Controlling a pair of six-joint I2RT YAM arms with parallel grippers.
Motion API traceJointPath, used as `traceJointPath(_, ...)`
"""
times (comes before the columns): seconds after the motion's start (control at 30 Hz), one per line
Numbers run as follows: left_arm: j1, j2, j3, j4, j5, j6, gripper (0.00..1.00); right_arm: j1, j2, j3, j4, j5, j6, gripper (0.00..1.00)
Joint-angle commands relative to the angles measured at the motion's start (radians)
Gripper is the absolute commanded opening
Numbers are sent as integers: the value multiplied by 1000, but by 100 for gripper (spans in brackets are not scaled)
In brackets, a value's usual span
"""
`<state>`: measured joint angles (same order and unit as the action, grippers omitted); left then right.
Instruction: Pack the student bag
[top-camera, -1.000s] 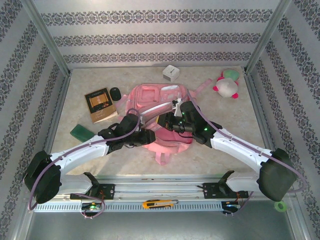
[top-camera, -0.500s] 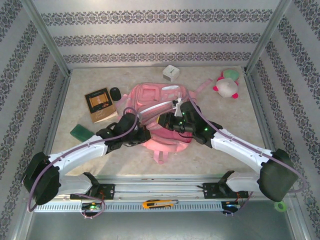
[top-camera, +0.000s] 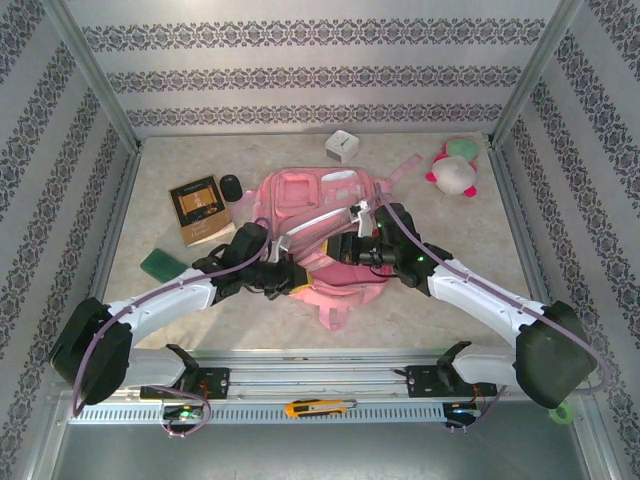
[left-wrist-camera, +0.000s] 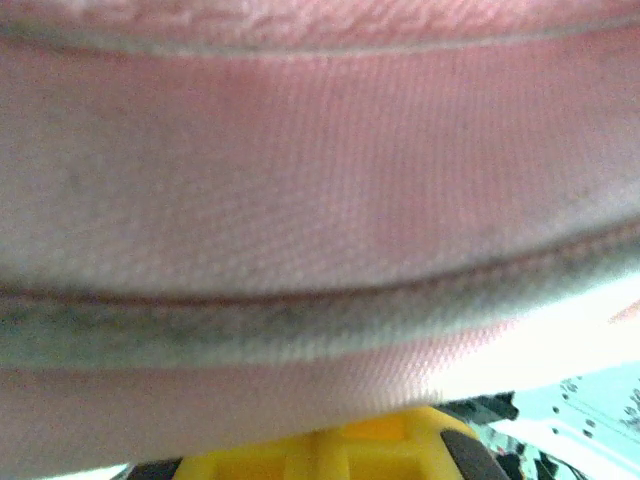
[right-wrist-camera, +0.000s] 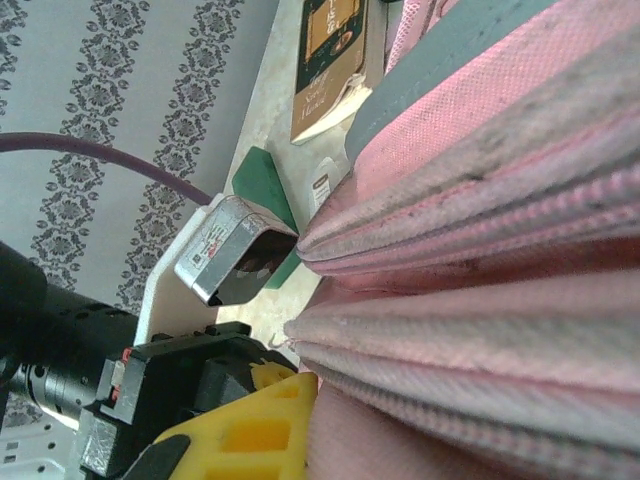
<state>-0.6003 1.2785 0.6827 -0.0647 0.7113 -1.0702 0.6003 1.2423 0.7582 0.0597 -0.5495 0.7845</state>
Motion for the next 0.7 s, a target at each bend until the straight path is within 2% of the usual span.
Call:
traceJointPath(0.0, 27, -18, 36, -107, 117, 143, 0, -33, -33, 0, 33, -132, -72, 0)
traceJointPath(0.13, 30, -7, 151, -477, -20, 450, 0, -63, -42, 5, 17, -190, -76, 0)
traceJointPath(0.2, 29, 5, 186, -566, -100, 550, 0, -65, -44, 16, 15, -212, -62, 0)
traceJointPath(0.4, 32, 44, 253, -666, -321, 712, 0, -68, -61, 61, 14, -278, -7, 0)
traceJointPath(0.67, 70, 43, 315, -702, -543, 834, 0, -135, -97, 121, 7, -327, 74, 0)
